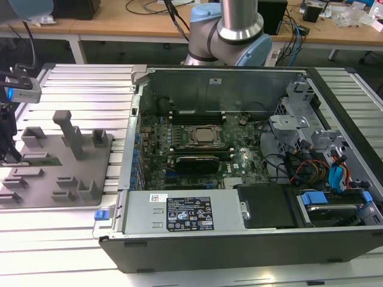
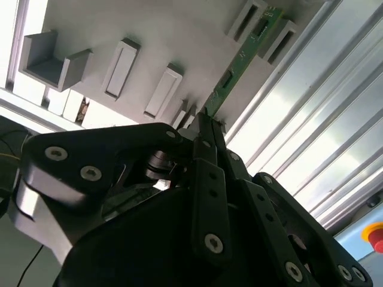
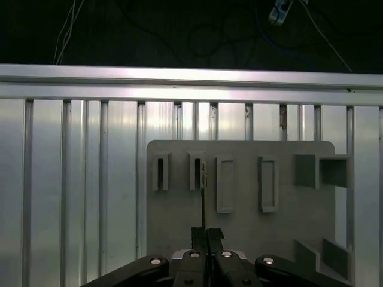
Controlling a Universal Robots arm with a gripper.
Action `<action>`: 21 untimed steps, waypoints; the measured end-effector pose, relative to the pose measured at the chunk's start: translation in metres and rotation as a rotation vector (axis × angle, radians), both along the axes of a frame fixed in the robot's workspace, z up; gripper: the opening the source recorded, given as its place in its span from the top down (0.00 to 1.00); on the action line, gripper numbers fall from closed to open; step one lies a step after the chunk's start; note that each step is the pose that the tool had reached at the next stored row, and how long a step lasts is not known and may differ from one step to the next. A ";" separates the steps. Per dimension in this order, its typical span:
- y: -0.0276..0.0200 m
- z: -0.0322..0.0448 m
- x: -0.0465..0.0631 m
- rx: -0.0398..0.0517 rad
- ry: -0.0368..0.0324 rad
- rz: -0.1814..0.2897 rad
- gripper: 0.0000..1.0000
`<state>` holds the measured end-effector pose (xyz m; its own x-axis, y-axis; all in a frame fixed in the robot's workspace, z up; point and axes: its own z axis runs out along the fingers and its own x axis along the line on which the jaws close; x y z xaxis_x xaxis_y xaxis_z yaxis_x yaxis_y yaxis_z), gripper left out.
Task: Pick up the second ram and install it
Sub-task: 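Pick up the second ram and move it above second insertion slot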
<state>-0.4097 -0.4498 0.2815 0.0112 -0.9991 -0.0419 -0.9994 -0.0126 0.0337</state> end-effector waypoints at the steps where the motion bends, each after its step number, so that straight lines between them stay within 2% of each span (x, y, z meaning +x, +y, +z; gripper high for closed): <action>1: 0.0000 0.0034 0.000 0.0000 0.0000 0.000 0.91; 3: 0.0000 0.0108 0.000 0.0000 -0.0001 0.000 0.91; 5: 0.0000 0.0151 0.000 0.0000 -0.0001 0.000 0.91; 21: 0.0000 0.0361 0.000 0.0024 -0.0017 0.000 0.91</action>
<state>-0.4097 -0.4497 0.3176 0.0112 -0.9990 -0.0442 -0.9994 -0.0126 0.0320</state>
